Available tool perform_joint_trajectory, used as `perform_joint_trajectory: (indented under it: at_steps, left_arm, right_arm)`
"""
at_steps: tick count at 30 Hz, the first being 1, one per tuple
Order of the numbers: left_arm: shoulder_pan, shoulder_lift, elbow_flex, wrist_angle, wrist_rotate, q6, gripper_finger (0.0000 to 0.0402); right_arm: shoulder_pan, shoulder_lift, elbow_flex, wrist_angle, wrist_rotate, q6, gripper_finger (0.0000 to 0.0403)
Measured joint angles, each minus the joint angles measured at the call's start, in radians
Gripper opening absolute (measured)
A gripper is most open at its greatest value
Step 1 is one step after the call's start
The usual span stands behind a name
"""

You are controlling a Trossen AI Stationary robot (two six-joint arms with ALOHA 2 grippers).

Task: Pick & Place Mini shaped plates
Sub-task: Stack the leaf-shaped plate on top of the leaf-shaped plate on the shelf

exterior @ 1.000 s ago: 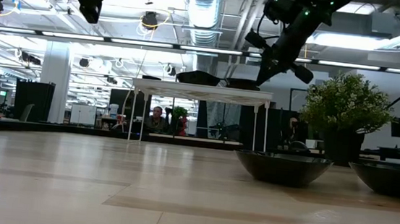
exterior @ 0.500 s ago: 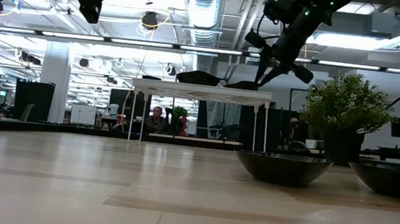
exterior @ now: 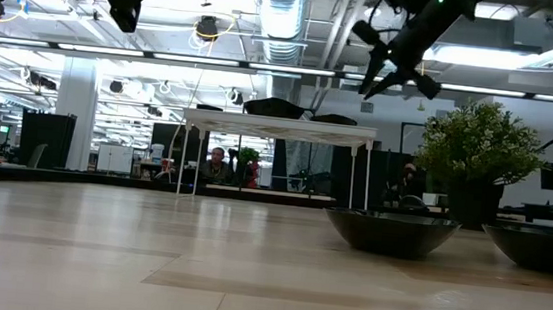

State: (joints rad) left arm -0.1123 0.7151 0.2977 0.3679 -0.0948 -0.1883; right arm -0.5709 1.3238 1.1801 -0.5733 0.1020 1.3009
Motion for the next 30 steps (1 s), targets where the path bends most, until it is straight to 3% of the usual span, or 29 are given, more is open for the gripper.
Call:
perform_joint_trajectory:
  at_steps: [5, 15, 24, 30]
  left_arm:
    - [0.000, 0.000, 0.000, 0.000, 0.000, -0.001, 0.0173]
    - [0.000, 0.000, 0.000, 0.000, 0.000, -0.003, 0.0173]
    - [0.000, 0.000, 0.000, 0.000, 0.000, -0.002, 0.0173]
    - [0.000, 0.000, 0.000, 0.000, 0.000, -0.002, 0.0173]
  right_arm:
    - [0.020, -0.063, 0.000, -0.003, -0.013, -0.080, 0.0056]
    - [0.163, -0.161, 0.000, -0.034, -0.183, -0.329, 0.0056]
    - [0.353, -0.180, 0.000, -0.251, -0.188, -0.401, 0.0056]
    - [0.467, -0.173, 0.000, -0.297, -0.191, -0.482, 0.0056]
